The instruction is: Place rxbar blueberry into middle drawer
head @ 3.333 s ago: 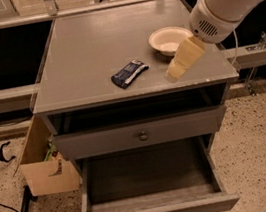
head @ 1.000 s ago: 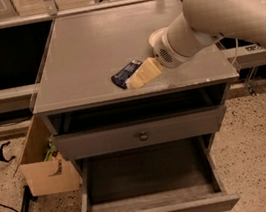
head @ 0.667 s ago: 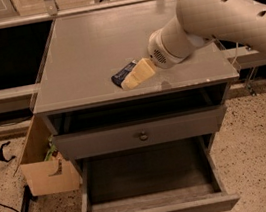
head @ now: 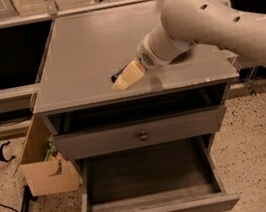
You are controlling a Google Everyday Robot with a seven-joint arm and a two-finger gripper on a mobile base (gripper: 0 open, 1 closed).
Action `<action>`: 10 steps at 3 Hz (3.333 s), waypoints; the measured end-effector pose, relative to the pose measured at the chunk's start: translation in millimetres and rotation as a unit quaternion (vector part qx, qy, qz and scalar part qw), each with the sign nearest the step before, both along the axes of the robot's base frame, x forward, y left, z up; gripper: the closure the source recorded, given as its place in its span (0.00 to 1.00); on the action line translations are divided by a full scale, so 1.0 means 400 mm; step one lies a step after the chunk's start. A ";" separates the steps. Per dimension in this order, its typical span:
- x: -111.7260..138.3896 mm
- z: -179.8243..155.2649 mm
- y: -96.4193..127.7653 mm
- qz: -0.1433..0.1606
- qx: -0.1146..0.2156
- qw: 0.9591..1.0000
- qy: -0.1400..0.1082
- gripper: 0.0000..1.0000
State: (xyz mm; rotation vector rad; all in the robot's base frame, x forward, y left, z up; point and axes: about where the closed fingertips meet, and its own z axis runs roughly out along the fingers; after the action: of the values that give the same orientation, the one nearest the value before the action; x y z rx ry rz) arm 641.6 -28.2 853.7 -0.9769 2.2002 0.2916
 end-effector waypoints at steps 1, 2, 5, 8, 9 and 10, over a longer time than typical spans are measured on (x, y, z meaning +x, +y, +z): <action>0.016 -0.033 0.009 -0.001 -0.011 1.000 0.004 0.00; 0.038 -0.068 0.008 -0.010 -0.024 1.000 0.008 0.00; 0.074 -0.103 0.004 -0.030 -0.020 0.999 0.017 0.00; 0.093 -0.114 -0.002 -0.049 -0.001 0.998 0.029 0.18; 0.093 -0.106 0.001 -0.050 0.002 0.998 0.030 0.26; 0.092 -0.090 0.001 -0.050 0.002 0.998 0.030 0.26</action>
Offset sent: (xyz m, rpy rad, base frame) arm 0.0212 -0.0002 -0.0370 -0.0675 0.0205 -0.0338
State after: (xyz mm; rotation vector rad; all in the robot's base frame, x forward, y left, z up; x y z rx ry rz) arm 678.2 -27.9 817.9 -0.8634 2.2933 0.2809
